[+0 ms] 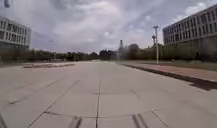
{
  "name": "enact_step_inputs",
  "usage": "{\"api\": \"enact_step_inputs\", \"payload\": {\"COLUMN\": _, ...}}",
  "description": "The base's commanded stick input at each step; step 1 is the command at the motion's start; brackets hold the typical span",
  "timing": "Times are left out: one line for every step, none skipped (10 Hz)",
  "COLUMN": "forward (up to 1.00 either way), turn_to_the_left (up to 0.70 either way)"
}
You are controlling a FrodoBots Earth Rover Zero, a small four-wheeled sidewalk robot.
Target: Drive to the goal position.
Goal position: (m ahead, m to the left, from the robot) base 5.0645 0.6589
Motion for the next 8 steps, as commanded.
{"api": "enact_step_inputs", "payload": {"forward": 1.00, "turn_to_the_left": 0.00}}
{"api": "enact_step_inputs", "payload": {"forward": 1.00, "turn_to_the_left": 0.00}}
{"api": "enact_step_inputs", "payload": {"forward": 1.00, "turn_to_the_left": 0.00}}
{"api": "enact_step_inputs", "payload": {"forward": 1.00, "turn_to_the_left": 0.27}}
{"api": "enact_step_inputs", "payload": {"forward": 1.00, "turn_to_the_left": 0.27}}
{"api": "enact_step_inputs", "payload": {"forward": 1.00, "turn_to_the_left": 0.27}}
{"api": "enact_step_inputs", "payload": {"forward": 1.00, "turn_to_the_left": 0.24}}
{"api": "enact_step_inputs", "payload": {"forward": 1.00, "turn_to_the_left": 0.08}}
